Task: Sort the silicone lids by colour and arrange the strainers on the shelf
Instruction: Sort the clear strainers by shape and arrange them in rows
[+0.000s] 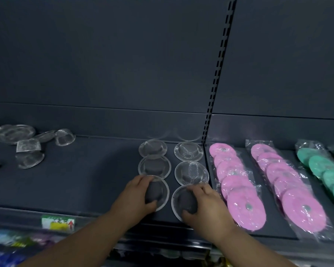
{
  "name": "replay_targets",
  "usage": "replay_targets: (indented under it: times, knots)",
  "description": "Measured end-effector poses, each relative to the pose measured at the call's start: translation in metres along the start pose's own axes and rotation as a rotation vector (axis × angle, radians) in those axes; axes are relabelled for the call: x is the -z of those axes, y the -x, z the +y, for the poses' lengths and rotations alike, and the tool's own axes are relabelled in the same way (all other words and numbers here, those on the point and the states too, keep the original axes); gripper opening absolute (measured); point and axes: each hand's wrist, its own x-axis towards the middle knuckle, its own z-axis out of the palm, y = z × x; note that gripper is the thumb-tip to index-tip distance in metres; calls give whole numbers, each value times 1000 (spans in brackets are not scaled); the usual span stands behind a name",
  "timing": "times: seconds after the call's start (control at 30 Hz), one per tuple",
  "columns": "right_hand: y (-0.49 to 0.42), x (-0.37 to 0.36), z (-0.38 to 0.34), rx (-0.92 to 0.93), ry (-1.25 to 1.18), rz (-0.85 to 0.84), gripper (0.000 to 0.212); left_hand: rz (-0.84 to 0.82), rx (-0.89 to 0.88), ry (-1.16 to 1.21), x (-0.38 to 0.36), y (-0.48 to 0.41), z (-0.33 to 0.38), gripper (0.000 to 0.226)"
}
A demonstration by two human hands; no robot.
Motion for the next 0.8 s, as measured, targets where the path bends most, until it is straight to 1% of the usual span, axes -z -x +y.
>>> replay_targets:
  times: [0.17, 0.37, 0.5, 0.7, 0.8]
  knots:
    - [1, 0, -8, -71, 37, -32, 67, -3, -42, 4, 1, 1, -6, 70]
    - [3, 1, -23, -152, 28, -54, 69, -21, -95, 70, 1, 11, -20, 75]
    - [11, -1, -29, -175, -1, -46, 69, -58, -123, 113, 2, 12, -26, 78]
    - [17, -5, -33, -184, -24, -35, 71, -52, -131, 118, 0, 12, -28, 76]
    - [13, -8, -37, -169, 35, 8, 69, -51, -118, 102, 3, 11, -28, 75]
